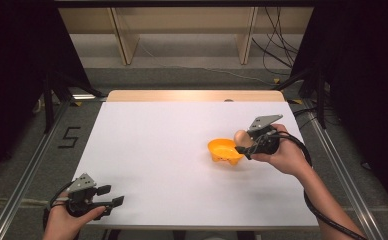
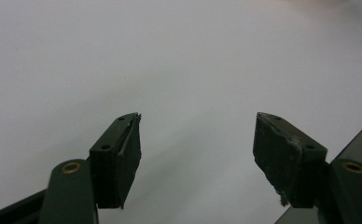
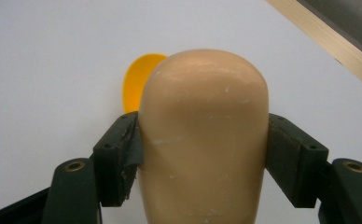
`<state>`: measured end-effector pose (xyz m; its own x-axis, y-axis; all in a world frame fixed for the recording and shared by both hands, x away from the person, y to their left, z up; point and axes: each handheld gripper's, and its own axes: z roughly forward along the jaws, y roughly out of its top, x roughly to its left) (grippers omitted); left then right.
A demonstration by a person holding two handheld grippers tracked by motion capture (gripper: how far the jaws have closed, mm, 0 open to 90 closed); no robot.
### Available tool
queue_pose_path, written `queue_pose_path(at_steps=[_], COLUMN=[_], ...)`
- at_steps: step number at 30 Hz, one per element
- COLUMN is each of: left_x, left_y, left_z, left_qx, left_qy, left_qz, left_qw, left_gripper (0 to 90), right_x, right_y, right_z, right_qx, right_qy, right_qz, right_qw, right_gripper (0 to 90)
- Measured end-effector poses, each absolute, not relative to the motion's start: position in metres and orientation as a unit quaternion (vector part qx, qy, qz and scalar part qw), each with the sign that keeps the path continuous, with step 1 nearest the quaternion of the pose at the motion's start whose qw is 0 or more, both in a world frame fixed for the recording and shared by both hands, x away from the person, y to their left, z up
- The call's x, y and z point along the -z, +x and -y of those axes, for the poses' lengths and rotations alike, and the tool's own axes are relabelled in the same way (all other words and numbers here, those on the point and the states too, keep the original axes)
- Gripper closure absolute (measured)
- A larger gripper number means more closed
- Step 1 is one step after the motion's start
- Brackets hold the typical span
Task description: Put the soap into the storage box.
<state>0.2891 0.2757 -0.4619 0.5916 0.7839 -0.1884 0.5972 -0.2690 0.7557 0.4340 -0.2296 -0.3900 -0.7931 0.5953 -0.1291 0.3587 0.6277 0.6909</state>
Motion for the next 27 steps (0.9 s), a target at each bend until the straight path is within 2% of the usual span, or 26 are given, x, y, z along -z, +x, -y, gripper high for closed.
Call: queue_pose_path(at_steps=[27], left_x=[0.461], left_y=[0.290], left_z=[-0.277], left_qx=[-0.111], left_qy=[0.794], left_qz=[-0.434], left_qw=[0.412], left_gripper=[32.0], right_x=[0.393], right_y=[0.448], right_z=[0.214], right_qx=[-0.335], right_qy=[0.262], right_qz=[-0.889], right_qw=[0.171], right_gripper=[33.4])
